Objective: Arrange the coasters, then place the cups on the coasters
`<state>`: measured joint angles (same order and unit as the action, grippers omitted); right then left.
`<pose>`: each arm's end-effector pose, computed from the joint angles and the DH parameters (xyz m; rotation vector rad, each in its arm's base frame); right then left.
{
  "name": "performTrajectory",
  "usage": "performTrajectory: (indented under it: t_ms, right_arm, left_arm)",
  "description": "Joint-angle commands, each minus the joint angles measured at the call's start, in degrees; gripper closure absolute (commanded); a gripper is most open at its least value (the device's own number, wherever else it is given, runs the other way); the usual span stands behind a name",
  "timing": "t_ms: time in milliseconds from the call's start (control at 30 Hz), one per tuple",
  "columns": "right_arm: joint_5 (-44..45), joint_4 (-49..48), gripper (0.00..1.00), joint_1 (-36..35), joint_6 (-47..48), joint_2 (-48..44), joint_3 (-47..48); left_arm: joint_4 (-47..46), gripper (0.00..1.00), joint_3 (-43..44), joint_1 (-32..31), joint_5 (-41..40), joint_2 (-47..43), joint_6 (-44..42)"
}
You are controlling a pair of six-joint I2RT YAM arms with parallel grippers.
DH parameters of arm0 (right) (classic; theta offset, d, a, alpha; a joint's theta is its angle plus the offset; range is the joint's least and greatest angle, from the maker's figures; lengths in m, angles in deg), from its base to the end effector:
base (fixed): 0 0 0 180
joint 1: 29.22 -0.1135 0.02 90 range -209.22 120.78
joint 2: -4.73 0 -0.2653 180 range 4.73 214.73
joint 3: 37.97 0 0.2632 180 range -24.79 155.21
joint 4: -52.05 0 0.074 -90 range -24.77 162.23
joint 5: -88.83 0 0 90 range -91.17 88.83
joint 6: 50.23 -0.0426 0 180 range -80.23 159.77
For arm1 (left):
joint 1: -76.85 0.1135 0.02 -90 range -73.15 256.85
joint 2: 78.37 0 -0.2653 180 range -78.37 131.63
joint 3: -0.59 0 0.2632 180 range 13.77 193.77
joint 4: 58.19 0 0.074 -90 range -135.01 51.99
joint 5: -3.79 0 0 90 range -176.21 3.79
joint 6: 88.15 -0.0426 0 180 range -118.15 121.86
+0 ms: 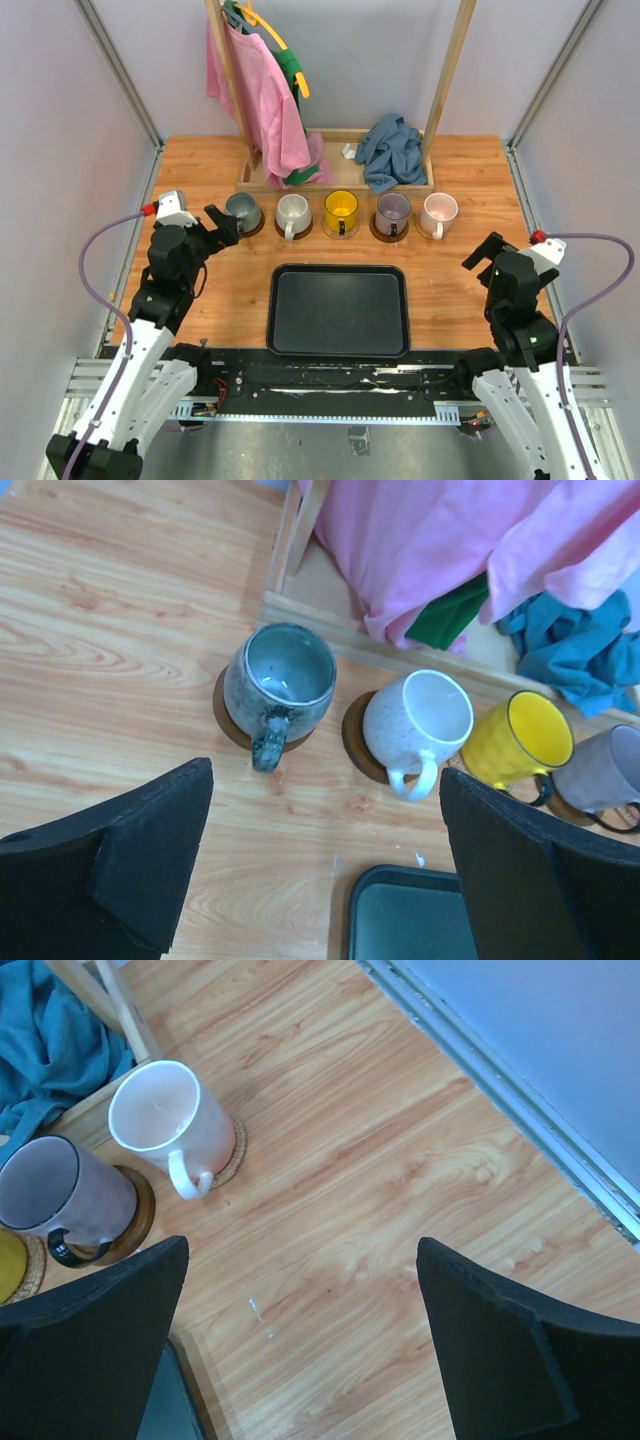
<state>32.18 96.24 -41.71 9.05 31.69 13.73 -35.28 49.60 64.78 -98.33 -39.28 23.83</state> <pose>0.1280 0.0044 0.3074 0.6663 1.7288 -0.0327 0.1838 -0.0302 0.3001 -0.3056 1.7724 -0.2355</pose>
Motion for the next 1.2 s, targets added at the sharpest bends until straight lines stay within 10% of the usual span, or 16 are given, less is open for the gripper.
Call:
performTrajectory:
  t_ms: [0,1167]
  right_arm:
    - [5.7,6.0,0.02,0.8,-1.1,-2.1,1.4]
    - [6.3,8.7,0.02,0.8,-1.5,1.2,4.8]
  left_arm:
    - [0.4,0.0,-0.2,-0.1,-0.2,-4.0,0.2]
    - [3.7,0.0,-2.0,-0.1,-7.6,-6.5,4.9]
